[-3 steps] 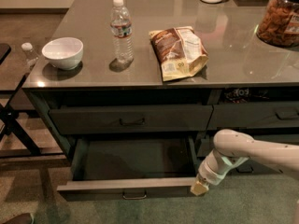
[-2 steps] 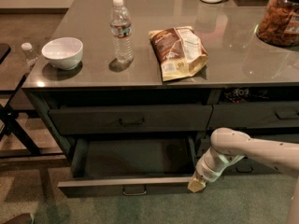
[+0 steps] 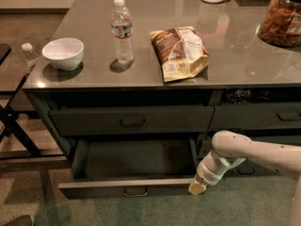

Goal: Close middle drawer

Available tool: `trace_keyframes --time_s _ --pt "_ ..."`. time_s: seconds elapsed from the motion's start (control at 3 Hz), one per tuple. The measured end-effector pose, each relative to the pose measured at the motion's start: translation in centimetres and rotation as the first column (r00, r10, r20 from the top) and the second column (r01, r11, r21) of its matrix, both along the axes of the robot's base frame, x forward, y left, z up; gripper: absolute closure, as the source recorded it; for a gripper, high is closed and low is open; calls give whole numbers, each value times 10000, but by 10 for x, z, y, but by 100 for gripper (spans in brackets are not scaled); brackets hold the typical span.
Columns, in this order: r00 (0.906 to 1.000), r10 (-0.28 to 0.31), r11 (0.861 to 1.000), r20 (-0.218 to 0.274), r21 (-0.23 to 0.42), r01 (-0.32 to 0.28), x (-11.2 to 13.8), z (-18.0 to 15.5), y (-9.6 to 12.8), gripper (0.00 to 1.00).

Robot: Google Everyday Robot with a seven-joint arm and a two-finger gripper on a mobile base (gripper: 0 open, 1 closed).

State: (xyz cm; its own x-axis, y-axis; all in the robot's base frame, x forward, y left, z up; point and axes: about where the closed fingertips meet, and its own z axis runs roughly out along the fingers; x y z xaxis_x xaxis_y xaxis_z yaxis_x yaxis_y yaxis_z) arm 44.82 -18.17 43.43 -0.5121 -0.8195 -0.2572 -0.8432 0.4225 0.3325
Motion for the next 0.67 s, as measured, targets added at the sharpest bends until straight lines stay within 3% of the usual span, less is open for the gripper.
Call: trace_keyframes --time_s 0.33,0.67 --pt "9996 -111 9999 269 100 108 10 -4 4 100" --pt "9942 -81 9999 1069 81 73 42 4 9 100"
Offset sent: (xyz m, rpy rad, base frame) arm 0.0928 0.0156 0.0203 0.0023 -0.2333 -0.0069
